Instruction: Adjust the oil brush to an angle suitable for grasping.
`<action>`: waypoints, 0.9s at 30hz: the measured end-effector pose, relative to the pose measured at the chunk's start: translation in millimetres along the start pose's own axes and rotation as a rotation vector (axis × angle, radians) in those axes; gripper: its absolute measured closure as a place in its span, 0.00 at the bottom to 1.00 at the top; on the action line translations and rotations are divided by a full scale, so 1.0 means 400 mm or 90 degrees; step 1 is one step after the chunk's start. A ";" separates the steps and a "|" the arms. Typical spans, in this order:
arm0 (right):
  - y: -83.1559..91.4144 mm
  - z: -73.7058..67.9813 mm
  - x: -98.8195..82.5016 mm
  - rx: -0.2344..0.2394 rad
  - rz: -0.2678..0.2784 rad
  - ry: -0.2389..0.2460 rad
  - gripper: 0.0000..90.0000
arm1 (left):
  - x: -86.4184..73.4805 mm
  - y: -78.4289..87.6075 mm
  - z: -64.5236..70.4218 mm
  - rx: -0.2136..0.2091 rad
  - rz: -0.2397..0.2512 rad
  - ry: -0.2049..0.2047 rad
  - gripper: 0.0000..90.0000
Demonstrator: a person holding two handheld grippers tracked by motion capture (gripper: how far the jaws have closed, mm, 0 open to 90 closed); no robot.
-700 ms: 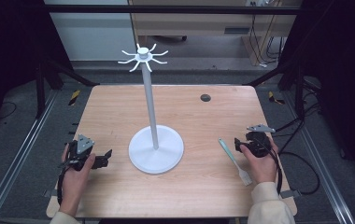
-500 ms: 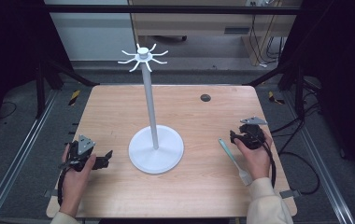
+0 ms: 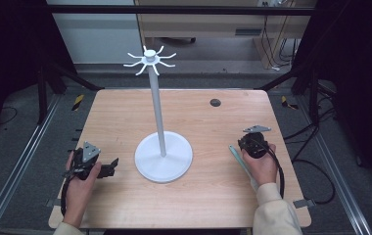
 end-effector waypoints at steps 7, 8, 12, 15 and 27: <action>-0.021 -0.025 -0.031 0.041 -0.044 0.002 0.97 | -0.005 -0.006 0.003 -0.005 -0.009 0.001 0.03; -0.025 -0.026 -0.034 0.042 -0.049 0.005 0.97 | -0.003 -0.005 0.003 -0.005 -0.006 0.001 0.03; -0.029 -0.028 -0.038 0.047 -0.052 -0.001 0.96 | -0.005 -0.006 0.003 -0.006 -0.009 0.000 0.03; -0.031 -0.032 -0.042 0.057 -0.056 -0.003 0.97 | -0.003 -0.005 0.003 -0.006 -0.006 0.002 0.03; -0.035 -0.043 -0.047 0.070 -0.065 0.009 1.00 | -0.004 -0.007 0.006 -0.008 -0.007 0.001 0.03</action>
Point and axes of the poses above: each handheld gripper's, and its own axes: y roughly backward along the jaws, x roughly out of its top, z roughly to its right, the point moved 10 cm from there along -y, roughly forward along the jaws, and after that the axes turned 13 degrees about y, right-handed, at the moved point
